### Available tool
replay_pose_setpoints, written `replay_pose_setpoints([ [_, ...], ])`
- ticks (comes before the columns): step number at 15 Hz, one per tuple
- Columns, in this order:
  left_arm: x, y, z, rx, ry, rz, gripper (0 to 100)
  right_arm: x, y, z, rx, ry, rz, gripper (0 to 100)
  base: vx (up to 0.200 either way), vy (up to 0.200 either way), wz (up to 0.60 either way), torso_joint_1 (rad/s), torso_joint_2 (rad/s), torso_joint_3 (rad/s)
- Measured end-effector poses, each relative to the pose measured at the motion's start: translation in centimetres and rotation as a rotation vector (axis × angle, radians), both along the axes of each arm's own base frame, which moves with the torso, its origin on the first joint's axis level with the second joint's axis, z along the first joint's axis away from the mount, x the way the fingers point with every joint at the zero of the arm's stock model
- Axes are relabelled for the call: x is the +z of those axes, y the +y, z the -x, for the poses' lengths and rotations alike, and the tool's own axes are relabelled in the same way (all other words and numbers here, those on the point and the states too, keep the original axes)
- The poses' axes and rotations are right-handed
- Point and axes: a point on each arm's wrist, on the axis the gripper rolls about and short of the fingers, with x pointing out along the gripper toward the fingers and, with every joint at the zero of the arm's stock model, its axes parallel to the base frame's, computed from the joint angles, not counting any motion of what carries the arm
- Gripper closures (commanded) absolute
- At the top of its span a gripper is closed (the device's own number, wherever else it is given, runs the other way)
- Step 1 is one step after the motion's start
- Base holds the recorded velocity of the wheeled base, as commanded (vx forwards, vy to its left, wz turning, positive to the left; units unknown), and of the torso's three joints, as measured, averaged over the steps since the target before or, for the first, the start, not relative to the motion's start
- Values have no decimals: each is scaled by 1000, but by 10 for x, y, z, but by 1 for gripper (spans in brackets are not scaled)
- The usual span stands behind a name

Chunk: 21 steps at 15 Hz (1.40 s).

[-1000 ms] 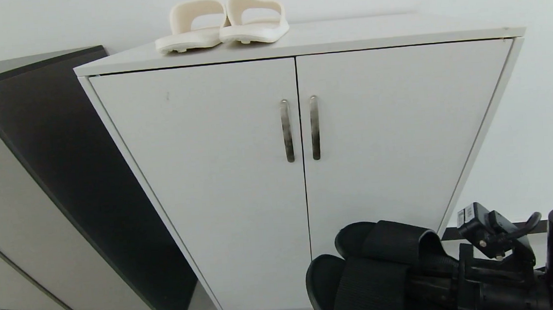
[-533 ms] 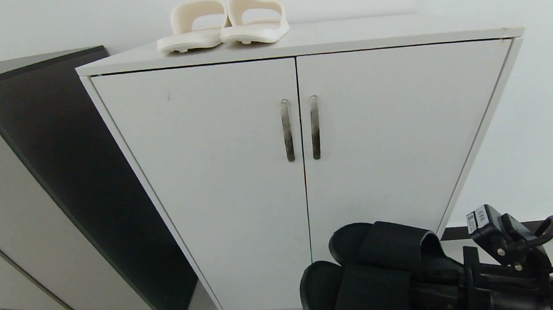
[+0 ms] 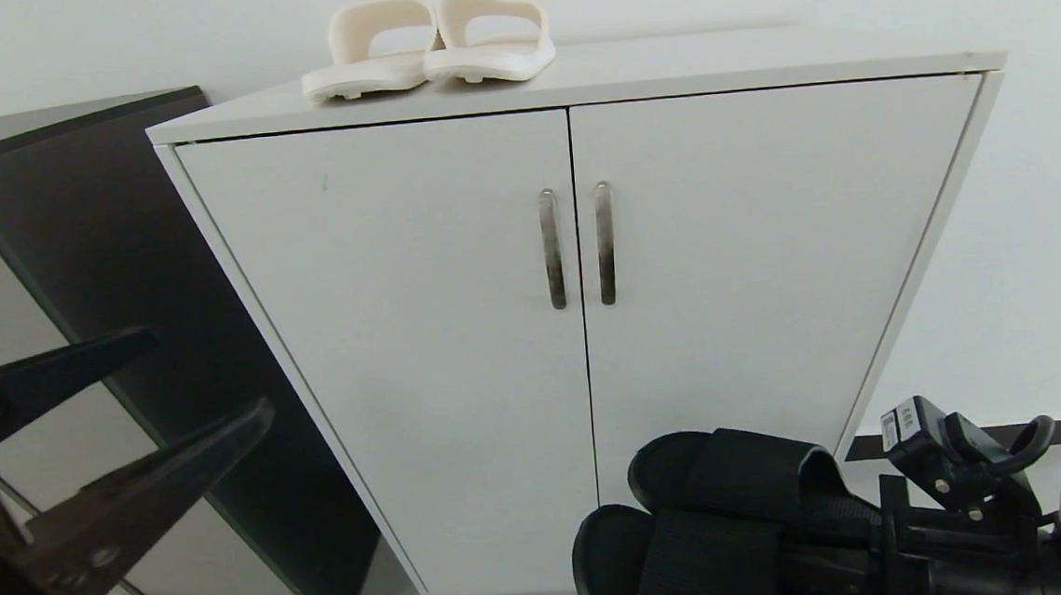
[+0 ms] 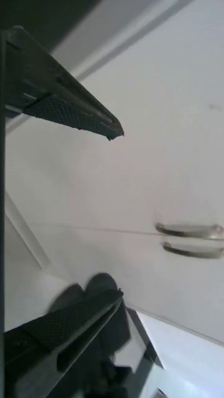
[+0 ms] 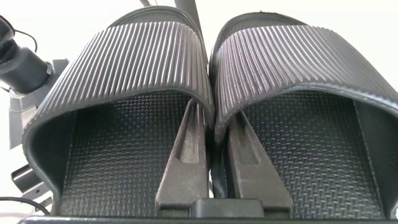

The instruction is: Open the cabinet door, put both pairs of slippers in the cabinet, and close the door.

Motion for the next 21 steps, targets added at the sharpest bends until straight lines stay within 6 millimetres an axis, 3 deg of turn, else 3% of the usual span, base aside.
replay_pose_setpoints([
  [4,25,-63,-31,-156,16,71,0,0,0,-1,-26,-5,6,100,0,0,0,0,0,0],
  [9,33,-109,-57,-466,152,135,0,-2,1,-2,-24,-1,12,100,0,0,0,0,0,0],
  [14,50,-114,-79,-718,325,269,0,-2,1,-2,-23,-6,17,100,0,0,0,0,0,0],
  [21,42,-132,-123,-582,283,225,0,-1,2,-3,-23,-8,13,100,0,0,0,0,0,0],
])
